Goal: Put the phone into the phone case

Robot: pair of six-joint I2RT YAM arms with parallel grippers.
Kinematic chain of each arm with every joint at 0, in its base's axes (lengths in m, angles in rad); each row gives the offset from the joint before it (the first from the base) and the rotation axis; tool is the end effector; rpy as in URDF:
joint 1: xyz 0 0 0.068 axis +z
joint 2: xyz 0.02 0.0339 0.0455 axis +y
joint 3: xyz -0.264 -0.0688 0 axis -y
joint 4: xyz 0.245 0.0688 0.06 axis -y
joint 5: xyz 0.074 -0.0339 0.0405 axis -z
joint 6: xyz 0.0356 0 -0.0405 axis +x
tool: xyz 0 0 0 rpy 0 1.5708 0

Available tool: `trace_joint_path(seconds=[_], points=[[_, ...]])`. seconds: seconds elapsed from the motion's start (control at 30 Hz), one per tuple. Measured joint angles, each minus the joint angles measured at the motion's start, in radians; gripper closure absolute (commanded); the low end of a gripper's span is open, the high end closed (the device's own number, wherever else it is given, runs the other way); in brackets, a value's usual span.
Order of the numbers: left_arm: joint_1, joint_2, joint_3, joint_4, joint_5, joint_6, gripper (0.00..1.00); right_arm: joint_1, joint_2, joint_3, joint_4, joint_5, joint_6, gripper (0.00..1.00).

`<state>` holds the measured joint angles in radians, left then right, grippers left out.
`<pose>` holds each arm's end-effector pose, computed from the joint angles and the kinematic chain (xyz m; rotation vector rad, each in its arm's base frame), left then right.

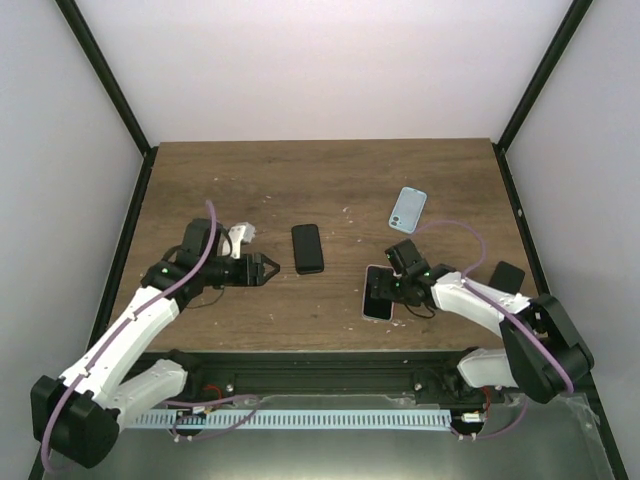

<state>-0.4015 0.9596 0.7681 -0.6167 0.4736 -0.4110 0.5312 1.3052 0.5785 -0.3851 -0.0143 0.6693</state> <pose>0.1717 -0.0905 0.2656 0.2265 2.4625 -0.9356 0.1913 0.1130 0.1521 0.1849 2.7397 0.3785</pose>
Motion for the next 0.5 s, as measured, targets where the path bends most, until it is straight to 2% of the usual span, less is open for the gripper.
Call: trace_joint_path(seconds=[0.07,0.5], points=[[-0.018,0.005,0.000,0.005,0.001,-0.011,0.33,0.000,-0.006,-0.009,0.009,-0.014,-0.002,0.28],[-0.137,0.061,-0.026,0.085,-0.001,-0.121,0.42,-0.005,-0.011,-0.042,0.089,-0.138,-0.026,0.46]])
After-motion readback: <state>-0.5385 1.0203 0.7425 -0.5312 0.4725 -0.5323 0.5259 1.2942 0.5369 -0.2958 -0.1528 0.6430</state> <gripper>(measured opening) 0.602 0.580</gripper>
